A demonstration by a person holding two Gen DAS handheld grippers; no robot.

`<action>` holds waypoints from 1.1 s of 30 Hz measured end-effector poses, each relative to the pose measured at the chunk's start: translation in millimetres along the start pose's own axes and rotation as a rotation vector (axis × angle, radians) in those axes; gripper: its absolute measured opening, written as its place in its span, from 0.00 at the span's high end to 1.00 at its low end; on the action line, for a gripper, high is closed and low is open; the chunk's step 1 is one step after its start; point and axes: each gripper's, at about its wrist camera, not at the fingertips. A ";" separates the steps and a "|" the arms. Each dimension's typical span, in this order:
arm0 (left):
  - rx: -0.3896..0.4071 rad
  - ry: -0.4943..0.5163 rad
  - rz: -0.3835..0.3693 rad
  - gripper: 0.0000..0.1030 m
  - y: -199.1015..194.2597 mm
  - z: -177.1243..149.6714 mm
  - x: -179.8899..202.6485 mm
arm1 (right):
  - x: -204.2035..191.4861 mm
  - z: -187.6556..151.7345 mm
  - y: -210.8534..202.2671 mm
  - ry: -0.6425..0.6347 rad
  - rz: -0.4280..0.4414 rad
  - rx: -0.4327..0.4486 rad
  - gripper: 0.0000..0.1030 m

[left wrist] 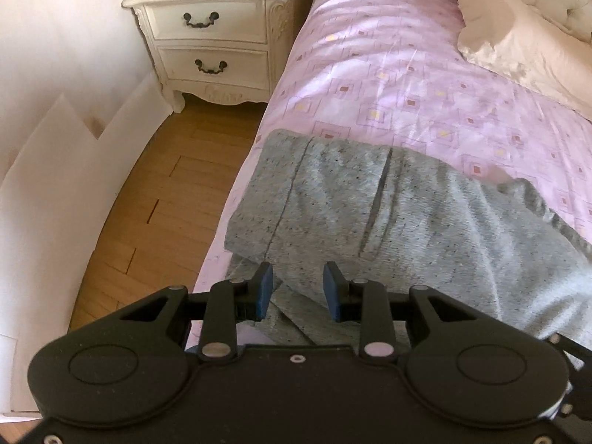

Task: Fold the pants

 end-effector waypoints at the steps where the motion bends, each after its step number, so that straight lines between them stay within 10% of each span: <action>1: -0.002 -0.001 0.001 0.61 0.8 0.1 -0.2 | -0.8 -0.3 3.5 -0.035 -0.016 -0.004 0.78; 2: -0.001 0.000 0.001 0.61 0.9 0.3 -0.7 | -1.4 2.0 6.2 -0.036 -0.011 -0.003 0.93; 7: 0.036 0.010 -0.015 0.61 -15.8 -1.5 -2.6 | 36.9 17.6 -29.2 0.273 0.142 0.040 0.93; 11: 0.090 0.035 -0.029 0.59 -31.9 -2.8 3.9 | 16.7 11.6 -32.6 0.213 0.240 -0.001 0.93; 21: -0.028 0.099 -0.103 0.57 14.2 -14.3 61.5 | 12.6 -32.8 -71.3 0.286 0.196 0.025 0.73; 33: 0.000 0.146 0.016 0.54 46.8 -28.8 80.7 | 36.3 -107.5 -98.7 0.165 -0.006 -0.271 0.73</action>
Point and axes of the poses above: each gripper's, at about its wrist camera, not at the fingertips, and y roughly the way its jaws point, x to its right, z to its top, and after that the axes turned 9 degrees about -x, right-handed
